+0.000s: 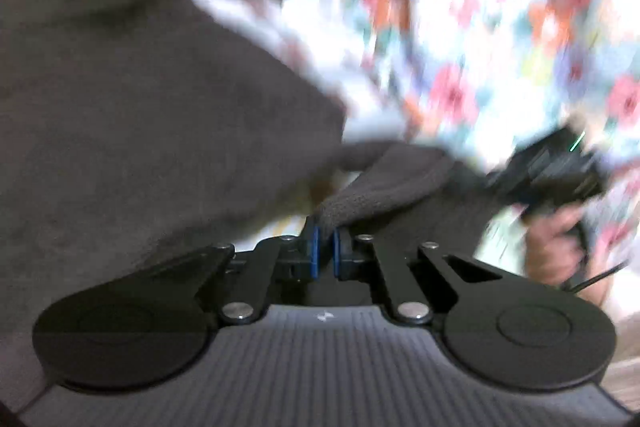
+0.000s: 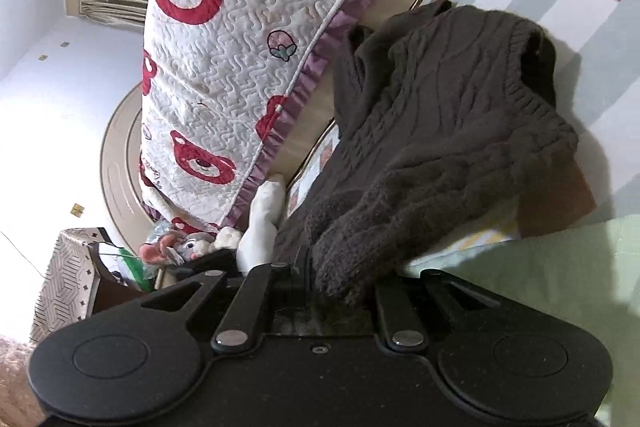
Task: Fold clothes
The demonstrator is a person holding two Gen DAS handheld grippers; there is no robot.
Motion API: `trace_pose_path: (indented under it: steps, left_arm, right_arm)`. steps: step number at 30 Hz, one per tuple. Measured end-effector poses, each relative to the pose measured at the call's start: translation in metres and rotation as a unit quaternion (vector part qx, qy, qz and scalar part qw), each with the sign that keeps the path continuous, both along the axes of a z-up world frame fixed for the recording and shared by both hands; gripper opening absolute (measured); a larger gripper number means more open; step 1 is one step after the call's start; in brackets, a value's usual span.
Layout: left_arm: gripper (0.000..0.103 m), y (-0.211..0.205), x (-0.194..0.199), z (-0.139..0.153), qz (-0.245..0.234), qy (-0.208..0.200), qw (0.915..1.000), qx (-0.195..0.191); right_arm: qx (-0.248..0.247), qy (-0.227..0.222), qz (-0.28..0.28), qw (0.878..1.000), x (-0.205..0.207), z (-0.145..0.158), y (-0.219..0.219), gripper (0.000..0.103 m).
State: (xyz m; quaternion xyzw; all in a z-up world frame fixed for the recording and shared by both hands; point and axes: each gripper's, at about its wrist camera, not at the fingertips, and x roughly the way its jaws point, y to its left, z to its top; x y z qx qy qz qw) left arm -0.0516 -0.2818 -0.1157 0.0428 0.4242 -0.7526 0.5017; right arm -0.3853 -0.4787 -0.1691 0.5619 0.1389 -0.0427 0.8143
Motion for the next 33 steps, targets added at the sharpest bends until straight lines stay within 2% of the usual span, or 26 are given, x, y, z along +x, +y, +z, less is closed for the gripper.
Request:
trace_pose_path:
  steps: [2, 3, 4, 6, 8, 13, 15, 18, 19, 21, 24, 25, 26, 27, 28, 30, 32, 33]
  left_arm:
    - [0.006, 0.021, 0.001, 0.023, 0.025, -0.048, 0.9975, -0.046]
    - [0.006, 0.03, -0.001, 0.028, 0.037, -0.066, 0.9957, -0.054]
    - [0.006, 0.038, 0.0, 0.029, 0.047, -0.066, 0.9952, -0.055]
    - [0.006, 0.052, 0.007, 0.02, 0.068, -0.025, 0.9967, -0.037]
    - [0.006, 0.059, 0.012, 0.015, 0.083, -0.01, 0.9964, -0.017]
    - [0.006, 0.057, 0.009, -0.005, 0.09, -0.016, 0.9946, 0.049]
    - [0.006, 0.057, 0.008, -0.013, 0.093, -0.019, 0.9926, 0.076]
    - [0.006, 0.056, 0.006, -0.025, 0.097, -0.023, 0.9882, 0.116]
    - [0.006, 0.056, 0.005, -0.026, 0.096, -0.023, 0.988, 0.118]
    - [0.006, 0.058, 0.0, -0.02, 0.087, -0.027, 0.9908, 0.1]
    - [0.006, 0.055, -0.007, -0.01, 0.068, -0.019, 0.9948, 0.073]
    - [0.006, 0.05, -0.009, -0.004, 0.06, -0.005, 0.9962, 0.063]
    - [0.006, 0.044, -0.011, 0.003, 0.049, 0.012, 0.9973, 0.053]
    - [0.006, 0.039, -0.014, 0.011, 0.037, 0.029, 0.998, 0.043]
    - [0.005, 0.033, -0.015, 0.017, 0.028, 0.048, 0.9979, 0.034]
    - [0.0, 0.022, -0.016, 0.028, 0.013, 0.103, 0.9944, 0.018]
    - [0.0, 0.006, -0.018, 0.039, 0.0, 0.179, 0.9839, -0.007]
    - [0.0, -0.004, -0.024, 0.042, 0.002, 0.197, 0.9801, -0.022]
  right_arm:
    - [-0.006, 0.018, -0.008, 1.0, -0.003, -0.002, -0.002, 0.017]
    - [-0.008, 0.032, -0.014, 0.999, -0.004, -0.004, -0.002, 0.024]
    - [-0.011, 0.046, -0.02, 0.999, -0.006, -0.006, -0.003, 0.036]
    - [-0.017, 0.074, -0.032, 0.997, -0.009, -0.01, -0.005, 0.058]
    - [-0.023, 0.102, -0.044, 0.994, -0.012, -0.014, -0.006, 0.058]
    - [-0.036, 0.169, -0.075, 0.982, -0.021, -0.024, -0.01, 0.058]
    - [-0.02, 0.163, -0.105, 0.981, -0.028, -0.025, -0.019, 0.058]
    - [-0.014, 0.178, -0.119, 0.977, -0.025, -0.031, -0.028, 0.059]
    - [-0.012, 0.191, -0.125, 0.973, -0.02, -0.036, -0.03, 0.059]
    - [-0.005, 0.214, -0.136, 0.967, -0.013, -0.045, -0.032, 0.059]
    - [0.007, 0.22, -0.141, 0.965, -0.001, -0.06, -0.035, 0.059]
    - [-0.008, 0.215, -0.137, 0.967, 0.004, -0.061, -0.033, 0.059]
    - [-0.023, 0.209, -0.133, 0.969, 0.008, -0.062, -0.032, 0.053]
    - [-0.04, 0.204, -0.131, 0.969, 0.013, -0.062, -0.031, 0.021]
    - [-0.079, 0.202, -0.14, 0.966, 0.016, -0.057, -0.029, 0.01]
    - [-0.136, 0.192, -0.17, 0.957, 0.013, -0.042, -0.027, 0.01]
    - [-0.167, 0.182, -0.2, 0.948, 0.003, -0.026, -0.03, 0.009]
    - [-0.177, 0.183, -0.212, 0.943, -0.001, -0.019, -0.032, 0.008]
